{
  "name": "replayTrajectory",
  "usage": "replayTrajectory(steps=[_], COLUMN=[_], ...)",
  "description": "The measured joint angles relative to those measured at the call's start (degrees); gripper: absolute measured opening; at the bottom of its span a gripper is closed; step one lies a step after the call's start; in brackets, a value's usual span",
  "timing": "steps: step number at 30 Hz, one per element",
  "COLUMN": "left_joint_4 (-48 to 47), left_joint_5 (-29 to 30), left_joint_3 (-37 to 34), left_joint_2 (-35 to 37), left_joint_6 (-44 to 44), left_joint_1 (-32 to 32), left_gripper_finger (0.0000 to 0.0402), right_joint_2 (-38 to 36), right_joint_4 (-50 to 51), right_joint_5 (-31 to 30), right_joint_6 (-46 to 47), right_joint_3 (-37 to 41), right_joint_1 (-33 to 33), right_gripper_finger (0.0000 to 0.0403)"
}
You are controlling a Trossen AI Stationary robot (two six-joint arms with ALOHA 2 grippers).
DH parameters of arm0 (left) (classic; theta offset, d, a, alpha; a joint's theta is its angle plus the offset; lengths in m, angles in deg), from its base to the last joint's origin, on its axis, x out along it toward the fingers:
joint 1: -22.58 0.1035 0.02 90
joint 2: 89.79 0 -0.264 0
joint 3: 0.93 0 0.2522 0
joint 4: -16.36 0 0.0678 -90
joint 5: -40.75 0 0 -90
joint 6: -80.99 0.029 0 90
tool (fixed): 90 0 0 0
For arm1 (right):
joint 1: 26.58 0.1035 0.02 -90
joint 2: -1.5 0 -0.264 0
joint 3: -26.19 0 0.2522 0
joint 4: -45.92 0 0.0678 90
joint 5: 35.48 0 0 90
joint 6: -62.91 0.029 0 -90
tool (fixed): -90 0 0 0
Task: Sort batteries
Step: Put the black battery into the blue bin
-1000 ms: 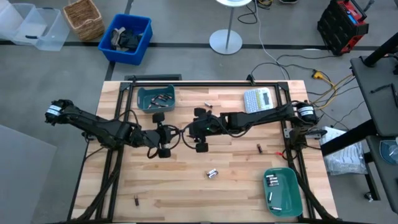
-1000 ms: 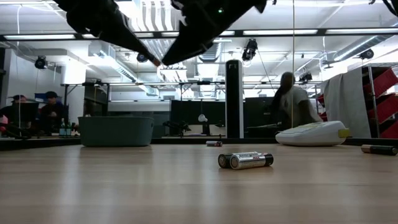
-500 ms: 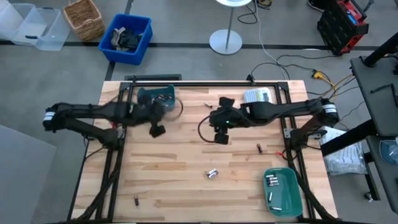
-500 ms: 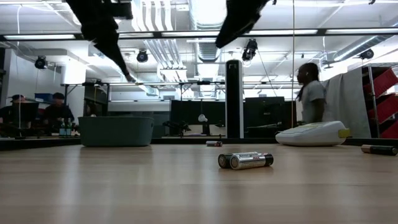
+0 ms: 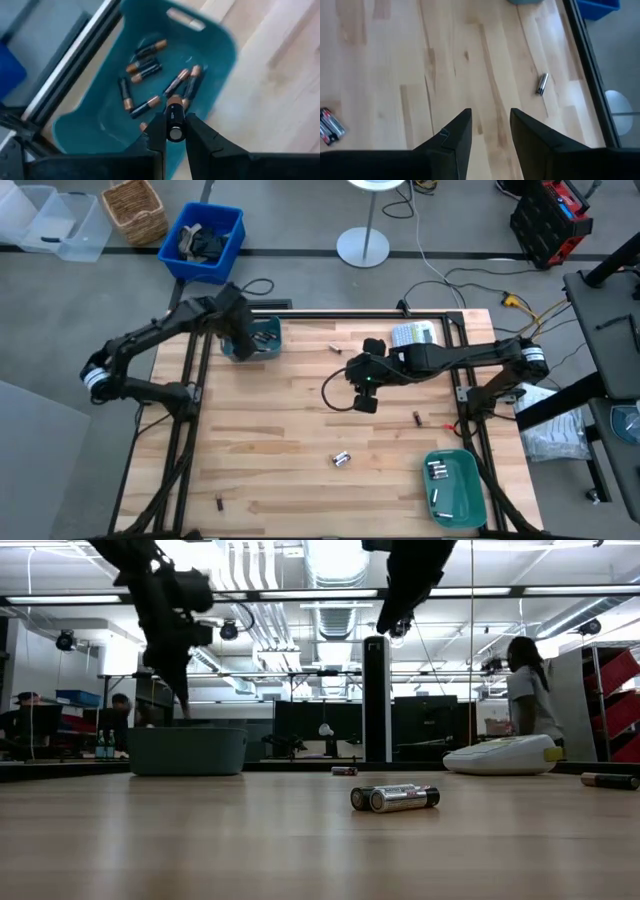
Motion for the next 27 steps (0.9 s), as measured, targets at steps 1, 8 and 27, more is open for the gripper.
replayTrajectory(steps=[1,8,27], left_joint_4=[0.0,0.0,3.1], left_joint_5=[0.0,-0.1,0.3], left_joint_3=[0.0,0.0,-0.1], left_joint_2=[-0.9,-7.1,-15.3], left_joint_6=[0.3,1.0,0.9], left_joint_1=[0.9,1.8,1.8], left_gripper_finger=[0.0024,0.0024,0.0028], right_joint_2=[0.0,0.1,0.1], right_joint_4=[0.0,-0.6,-3.2], right_joint_5=[0.0,0.0,0.0], right_joint_6=[0.0,0.8,2.2], right_joint_3=[0.4,4.3,7.2], right_joint_1=[0.0,0.0,0.0], right_gripper_finger=[0.0124,0.0123,0.0137])
